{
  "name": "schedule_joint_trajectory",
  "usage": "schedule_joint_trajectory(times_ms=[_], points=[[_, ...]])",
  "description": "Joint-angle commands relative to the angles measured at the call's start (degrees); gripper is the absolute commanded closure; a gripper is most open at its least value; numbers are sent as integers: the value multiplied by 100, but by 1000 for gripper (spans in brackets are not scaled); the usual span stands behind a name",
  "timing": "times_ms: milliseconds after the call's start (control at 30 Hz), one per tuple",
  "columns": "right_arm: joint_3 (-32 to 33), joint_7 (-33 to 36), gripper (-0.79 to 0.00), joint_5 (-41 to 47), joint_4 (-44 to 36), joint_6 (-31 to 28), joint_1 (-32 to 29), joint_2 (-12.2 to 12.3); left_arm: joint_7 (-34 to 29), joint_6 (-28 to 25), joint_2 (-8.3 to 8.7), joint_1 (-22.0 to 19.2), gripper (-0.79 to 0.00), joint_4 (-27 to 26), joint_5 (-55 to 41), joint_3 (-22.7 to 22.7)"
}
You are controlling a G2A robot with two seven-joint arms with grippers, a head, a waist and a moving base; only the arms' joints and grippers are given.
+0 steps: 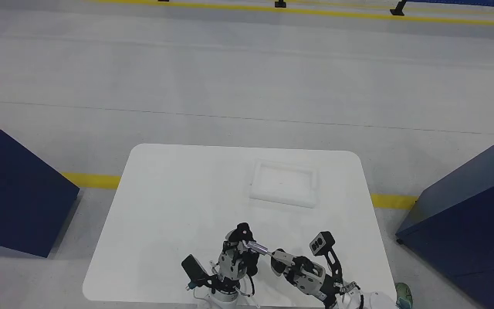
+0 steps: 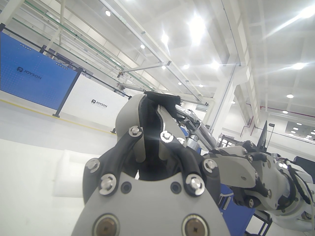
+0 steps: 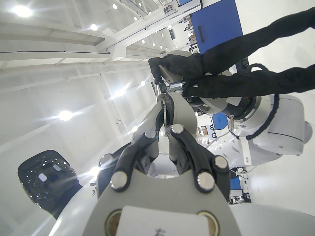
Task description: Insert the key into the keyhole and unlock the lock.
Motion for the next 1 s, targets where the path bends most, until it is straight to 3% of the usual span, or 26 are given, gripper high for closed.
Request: schedule_joint_trajectory(times_ms=[0,67,533,967], points=[[0,0,0,0,0,1,0,0,-4,-20,-1,2,0,-8,-22,0],[-9,-16,0,10,6,22,-1,-1,-6,-27,0,3,0,-16,-45,-5],[81,163,0,1619,195,1834,195,9,-18,-29,3,6,0,-28,-71,-11],[195,135,0,2662,329,3033,343,30,-14,-18,8,-6,0,-21,-35,-9]])
